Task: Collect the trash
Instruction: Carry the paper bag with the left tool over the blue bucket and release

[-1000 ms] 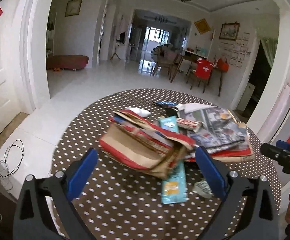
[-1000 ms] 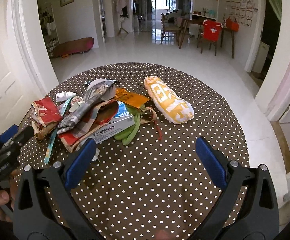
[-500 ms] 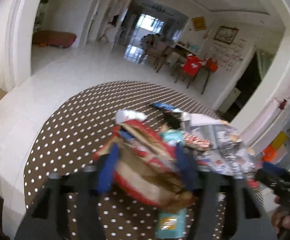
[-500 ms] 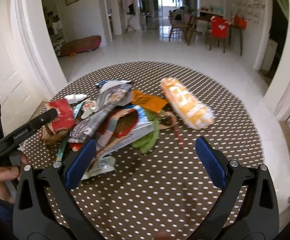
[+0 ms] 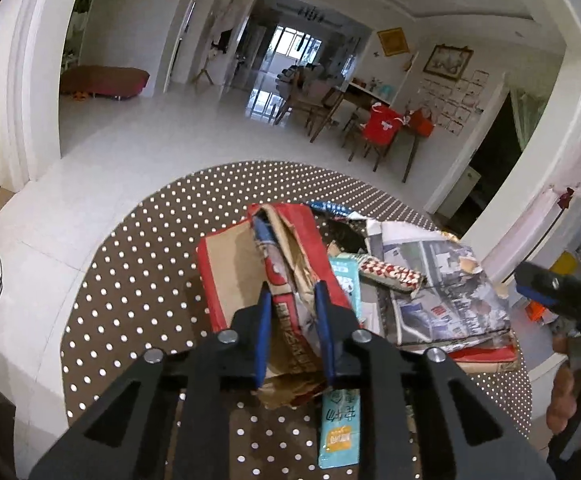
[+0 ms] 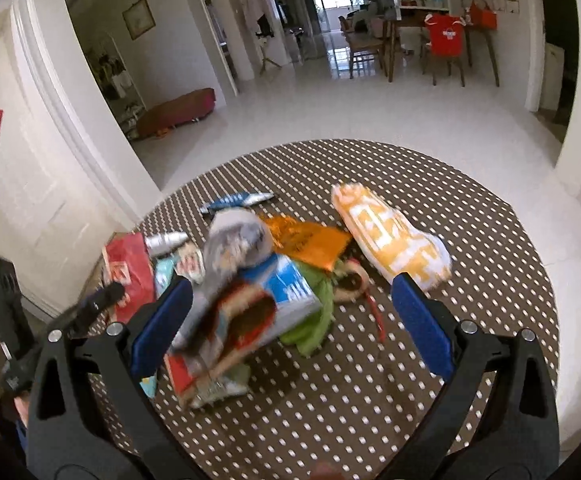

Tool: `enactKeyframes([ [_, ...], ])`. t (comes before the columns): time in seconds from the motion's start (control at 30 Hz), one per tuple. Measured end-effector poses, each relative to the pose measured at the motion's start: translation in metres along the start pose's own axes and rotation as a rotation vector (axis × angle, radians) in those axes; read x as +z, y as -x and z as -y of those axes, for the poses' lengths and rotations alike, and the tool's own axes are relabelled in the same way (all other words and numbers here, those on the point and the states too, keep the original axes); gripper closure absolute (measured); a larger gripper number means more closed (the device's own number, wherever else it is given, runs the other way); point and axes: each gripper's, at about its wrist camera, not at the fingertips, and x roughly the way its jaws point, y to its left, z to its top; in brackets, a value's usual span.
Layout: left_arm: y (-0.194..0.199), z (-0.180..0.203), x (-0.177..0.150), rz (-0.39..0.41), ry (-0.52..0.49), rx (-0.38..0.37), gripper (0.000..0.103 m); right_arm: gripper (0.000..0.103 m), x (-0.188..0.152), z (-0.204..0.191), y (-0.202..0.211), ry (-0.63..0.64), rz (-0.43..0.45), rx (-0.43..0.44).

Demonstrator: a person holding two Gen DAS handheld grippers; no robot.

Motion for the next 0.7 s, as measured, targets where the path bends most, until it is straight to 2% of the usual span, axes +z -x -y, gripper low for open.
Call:
enactKeyframes([
  [0.13, 0.011, 0.004, 0.003, 0.028, -0.016, 0.013, 0.085, 0.006, 0.020, -0.009, -0.038, 0.015, -0.096, 0.100],
  [0.17, 0.014, 0.004, 0.002, 0.032, -0.018, 0.018, 0.085, 0.011, 0.019, -0.013, -0.048, 0.020, -0.125, 0.115],
  [0.23, 0.018, 0.003, 0.000, 0.038, -0.019, 0.028, 0.085, 0.046, 0.021, -0.015, -0.068, 0.014, -0.195, 0.154],
  [0.27, 0.021, 0.004, -0.001, 0.041, -0.016, 0.033, 0.085, 0.071, 0.021, -0.014, -0.072, 0.001, -0.211, 0.174],
  [0.37, 0.033, 0.006, -0.002, 0.056, -0.018, 0.041, 0.085, 0.077, 0.021, -0.013, -0.057, 0.002, -0.161, 0.226],
  [0.47, 0.043, 0.016, 0.000, 0.079, -0.029, 0.041, 0.085, 0.080, 0.024, -0.002, -0.024, -0.016, -0.082, 0.246],
  [0.7, 0.071, 0.073, 0.010, 0.157, -0.117, -0.014, 0.085, 0.081, 0.031, 0.036, 0.048, -0.040, 0.074, 0.249],
])
